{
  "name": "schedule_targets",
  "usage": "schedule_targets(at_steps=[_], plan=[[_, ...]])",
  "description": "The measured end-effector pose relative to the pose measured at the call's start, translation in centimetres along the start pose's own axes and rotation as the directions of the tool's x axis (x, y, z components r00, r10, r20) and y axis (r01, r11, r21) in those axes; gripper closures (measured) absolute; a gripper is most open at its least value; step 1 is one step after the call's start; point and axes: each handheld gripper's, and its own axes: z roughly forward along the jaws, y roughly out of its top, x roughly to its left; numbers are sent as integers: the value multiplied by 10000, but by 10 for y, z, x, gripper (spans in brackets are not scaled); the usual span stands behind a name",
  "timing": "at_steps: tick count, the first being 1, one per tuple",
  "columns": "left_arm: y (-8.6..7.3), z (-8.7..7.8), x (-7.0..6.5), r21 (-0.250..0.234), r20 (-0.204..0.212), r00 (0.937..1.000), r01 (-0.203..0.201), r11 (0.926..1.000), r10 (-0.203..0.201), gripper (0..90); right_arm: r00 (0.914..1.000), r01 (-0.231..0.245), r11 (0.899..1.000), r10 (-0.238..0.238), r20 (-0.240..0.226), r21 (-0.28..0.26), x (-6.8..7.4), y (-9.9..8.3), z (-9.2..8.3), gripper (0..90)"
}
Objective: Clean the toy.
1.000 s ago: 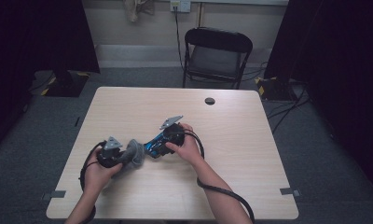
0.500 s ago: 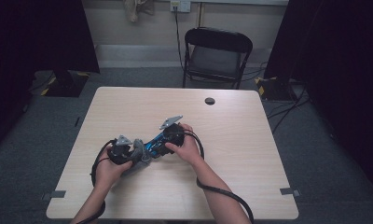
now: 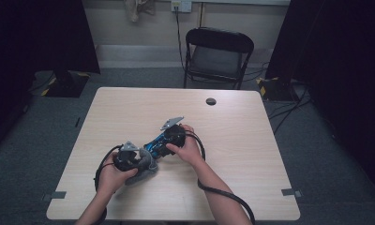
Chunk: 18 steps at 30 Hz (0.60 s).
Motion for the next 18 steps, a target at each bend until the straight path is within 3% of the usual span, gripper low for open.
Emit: schedule_targets(at_steps=[8, 18], plan=[[5, 8, -12, 68, 471, 9979, -441, 9990, 437, 708, 10000, -19, 10000, 19, 26, 15, 0, 0, 0, 0], [9, 13, -21, 60, 1148, 9903, -798, 9968, 786, 707, 10000, -43, 10000, 43, 44, 46, 1, 0, 0, 0]])
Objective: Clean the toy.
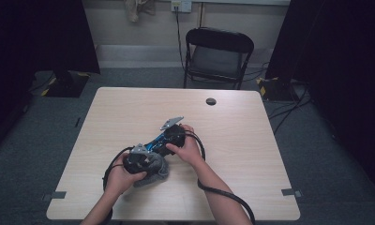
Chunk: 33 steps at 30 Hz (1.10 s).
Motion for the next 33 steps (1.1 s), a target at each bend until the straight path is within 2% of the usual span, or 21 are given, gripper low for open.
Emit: schedule_targets(at_steps=[3, 6, 8, 11, 18, 21, 22, 23, 25, 28, 33], plan=[[1, -2, -2, 52, 277, 9996, -38, 10000, 37, 706, 10000, 18, 10000, -18, -5, -37, 0, 0, 0, 0], [0, -7, -4, 174, 534, 9982, -298, 9994, 289, 705, 10000, 2, 10000, -2, 0, -71, 0, -1, 0, 0], [-1, -11, -5, 157, 650, 9975, -284, 9995, 274, 705, 10000, -5, 10000, 5, 1, -73, 0, -1, 0, 0], [0, -22, -3, -91, 542, 9985, -89, 9999, 93, 705, 10000, -7, 10000, 7, 2, -68, 0, -1, 0, 0], [-3, -46, 14, -619, 90, 9993, 367, 9974, -362, 705, 10000, -37, 9999, 38, 37, -103, 0, -1, 0, 0], [-5, -54, 21, -857, -99, 9998, 179, 9962, -188, 702, 9999, -84, 9999, 85, 69, -137, 1, -2, -1, 0], [-5, -56, 23, -980, -165, 9997, 146, 9951, -163, 701, 9999, -83, 9998, 84, 61, -153, 1, -2, -1, 0], [-5, -59, 25, -1064, -161, 9994, 301, 9939, -320, 701, 9999, -85, 9998, 86, 66, -189, 1, -3, -1, 0], [-6, -63, 28, -1227, -207, 9992, 327, 9919, -355, 700, 9999, -108, 9998, 109, 56, -140, 1, -2, -1, 0], [-7, -68, 34, -1455, -351, 9974, 568, 9877, -625, 700, 10000, -77, 9999, 78, 61, -113, 1, -2, -1, 0], [-13, -70, 46, -1415, -588, 9939, 840, 9864, -931, 699, 10000, -72, 9999, 73, 66, -156, 1, -2, 0, 0]])
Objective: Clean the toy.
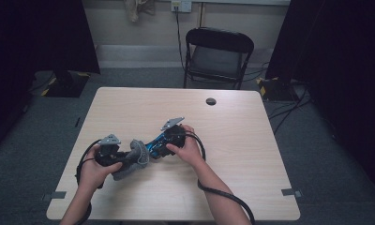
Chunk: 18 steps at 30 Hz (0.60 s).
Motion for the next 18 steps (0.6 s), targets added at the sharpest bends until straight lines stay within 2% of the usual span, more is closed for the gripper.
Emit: schedule_targets(at_steps=[1, 4, 9, 13, 16, 18], plan=[[-1, 0, 2, -95, -44, 9999, 129, 9999, -129, 699, 10000, 8, 10000, -8, 2, 3, 0, 0, 0, 0], [-2, -1, 7, -103, -168, 9997, 158, 9998, -159, 699, 10000, -12, 10000, 12, 5, 14, 0, 0, 0, 0], [-2, 2, 16, -211, -659, 9975, 254, 9995, -267, 699, 10000, 11, 10000, -12, 1, 42, 0, 0, 0, 0], [-4, 5, 25, -214, -1196, 9917, 457, 9987, -479, 699, 10000, 17, 10000, -17, -10, 65, 0, 0, 0, 0], [-7, 10, 31, -232, -1605, 9847, 655, 9976, -684, 698, 10000, 18, 10000, -18, -21, 78, 0, 1, 0, 0], [-9, 14, 33, -157, -1740, 9826, 628, 9979, -646, 694, 10000, 18, 10000, -18, -24, 93, 0, 1, 0, 0]])
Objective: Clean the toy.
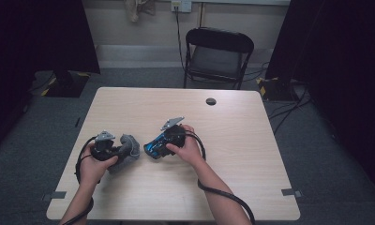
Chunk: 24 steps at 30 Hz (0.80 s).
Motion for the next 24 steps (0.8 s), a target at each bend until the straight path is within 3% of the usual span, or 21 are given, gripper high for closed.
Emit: schedule_targets(at_steps=[4, 6, 9, 11, 13, 18, 24], plan=[[-2, 10, -1, -137, -284, 9995, -172, 9998, 168, 667, 10000, -6, 10000, 6, 6, -16, 0, 0, 0, 0], [-2, 14, -2, -116, -186, 9998, -72, 9999, 70, 621, 10000, -4, 10000, 4, 7, -31, 0, 0, 0, 0], [0, 14, -5, -104, -65, 9997, -256, 9996, 255, 468, 10000, -12, 10000, 12, 11, -32, 0, 0, 0, 0], [2, 10, -6, -133, -89, 9974, -712, 9974, 711, 397, 10000, -18, 10000, 18, 19, -28, 0, 0, 0, 0], [2, 6, -5, -121, 109, 9969, -784, 9969, 785, 327, 10000, -31, 10000, 31, 26, -42, 0, -1, 0, 0], [-5, -4, 0, 3, 333, 9941, -1036, 9946, 1036, 278, 10000, -57, 10000, 57, 56, -81, 1, -1, 0, 0], [-13, 3, -5, 433, 72, 9860, -1669, 9850, 1667, 246, 9999, -71, 9999, 72, 75, -107, 1, -2, -1, 0]])
